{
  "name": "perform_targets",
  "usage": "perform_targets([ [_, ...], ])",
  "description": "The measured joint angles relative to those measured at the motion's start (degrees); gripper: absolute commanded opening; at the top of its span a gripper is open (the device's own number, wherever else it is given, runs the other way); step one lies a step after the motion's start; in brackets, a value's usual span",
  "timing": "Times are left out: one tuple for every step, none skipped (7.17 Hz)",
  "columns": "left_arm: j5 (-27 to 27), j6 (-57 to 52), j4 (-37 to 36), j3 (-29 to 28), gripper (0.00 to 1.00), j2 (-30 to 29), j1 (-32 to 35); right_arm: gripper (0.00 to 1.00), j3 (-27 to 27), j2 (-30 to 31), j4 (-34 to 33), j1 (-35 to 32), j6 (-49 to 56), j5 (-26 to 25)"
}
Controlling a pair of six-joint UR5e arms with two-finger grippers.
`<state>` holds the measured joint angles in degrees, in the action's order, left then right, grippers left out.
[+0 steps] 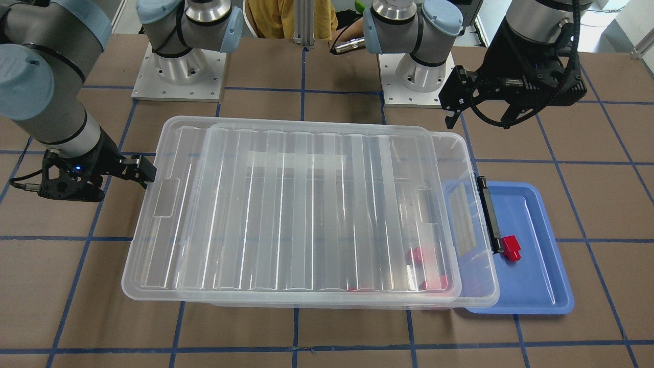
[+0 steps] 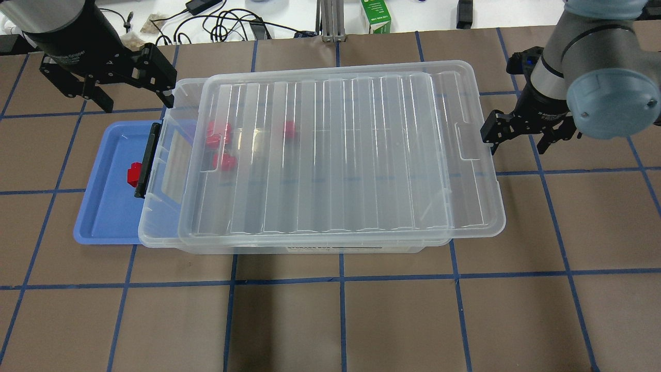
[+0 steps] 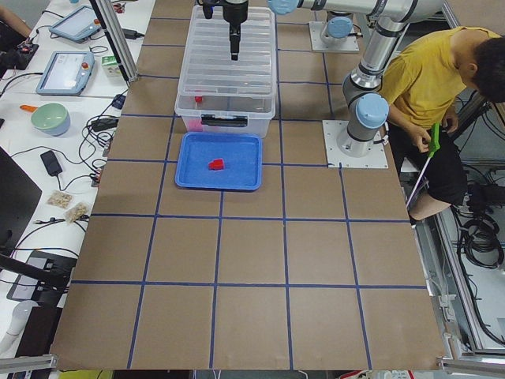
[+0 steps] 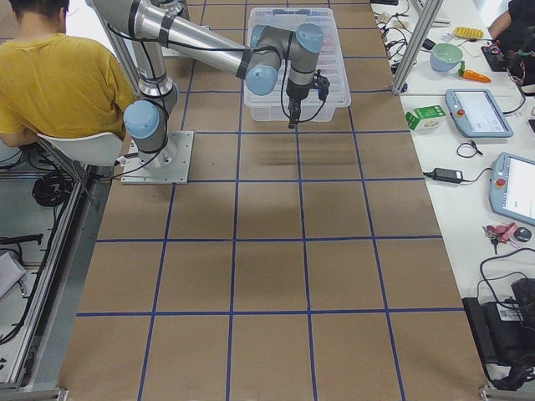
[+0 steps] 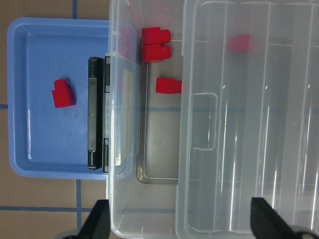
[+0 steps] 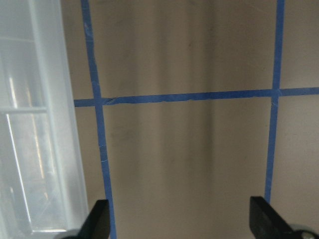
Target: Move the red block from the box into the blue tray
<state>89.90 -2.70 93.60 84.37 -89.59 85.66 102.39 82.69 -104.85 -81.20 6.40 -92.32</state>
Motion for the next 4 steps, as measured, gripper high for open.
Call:
perform_targets([
  [0.01, 0.04, 0.00, 0.16, 1.00, 0.05, 0.05, 1.00, -0.02, -0.17, 0.00, -1.79, -2.07, -0.03],
  [0.01, 0.05, 0.00, 0.28, 1.00, 0.12, 0.07, 1.00, -0.05, -0.34, 0.00, -2.97, -3.39, -0.06],
  [0.01, 0.06, 0.00, 0.36, 1.00, 0.16, 0.06, 1.00, -0.22, -0.47, -0.03, -3.66, -3.96, -0.05],
  [0.01, 0.06, 0.00, 0.40, 1.00, 0.18, 0.04, 1.00, -0.65, -0.49, -0.06, -3.90, -4.13, -0.06],
])
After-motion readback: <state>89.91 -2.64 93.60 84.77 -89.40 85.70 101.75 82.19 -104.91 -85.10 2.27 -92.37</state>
